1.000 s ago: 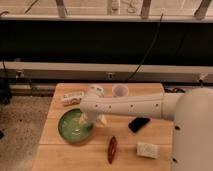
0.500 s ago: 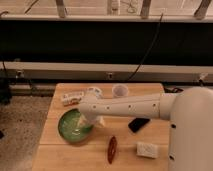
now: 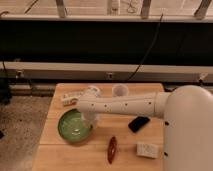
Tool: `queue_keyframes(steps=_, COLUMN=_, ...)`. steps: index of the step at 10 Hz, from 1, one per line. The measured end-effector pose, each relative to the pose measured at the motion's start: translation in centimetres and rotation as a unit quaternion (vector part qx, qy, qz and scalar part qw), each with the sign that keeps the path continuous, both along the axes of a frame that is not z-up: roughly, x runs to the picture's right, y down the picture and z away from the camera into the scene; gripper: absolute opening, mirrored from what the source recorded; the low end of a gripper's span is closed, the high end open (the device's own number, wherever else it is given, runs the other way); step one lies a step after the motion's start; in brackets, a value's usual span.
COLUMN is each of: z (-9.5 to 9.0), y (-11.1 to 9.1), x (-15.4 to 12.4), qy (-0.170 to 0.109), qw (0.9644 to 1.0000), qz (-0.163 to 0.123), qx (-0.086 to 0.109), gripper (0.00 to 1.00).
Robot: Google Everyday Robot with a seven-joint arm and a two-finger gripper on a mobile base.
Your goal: Pick up the ceramic bowl
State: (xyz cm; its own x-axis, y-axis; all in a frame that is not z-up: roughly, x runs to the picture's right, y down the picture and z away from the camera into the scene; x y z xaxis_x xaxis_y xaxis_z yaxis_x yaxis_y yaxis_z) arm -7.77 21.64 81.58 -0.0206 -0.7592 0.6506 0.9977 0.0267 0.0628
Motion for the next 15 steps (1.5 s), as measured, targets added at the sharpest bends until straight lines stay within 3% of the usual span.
queue_keyframes(steps=1, z=0.0, y=-0.1, x=0.1, qy=-0.002, qw=1.0000, qz=0.002, qx=-0.001, gripper=0.01)
queue_keyframes(steps=4, z=-0.8, y=-0.9, x=0.4, qy=-0.022, qw=0.9997, qz=0.008, qx=0.000, gripper=0.00)
queue_keyframes(steps=7, z=-1.9, y=-1.9, x=0.5, qy=-0.003, qw=0.9999, qz=-0.005, qx=0.010, gripper=0.00)
queue_keyframes(steps=15, z=-4.0, y=-4.4, x=1.2, qy=-0.007, qw=0.9996, qz=-0.005, qx=0.027, gripper=0.00)
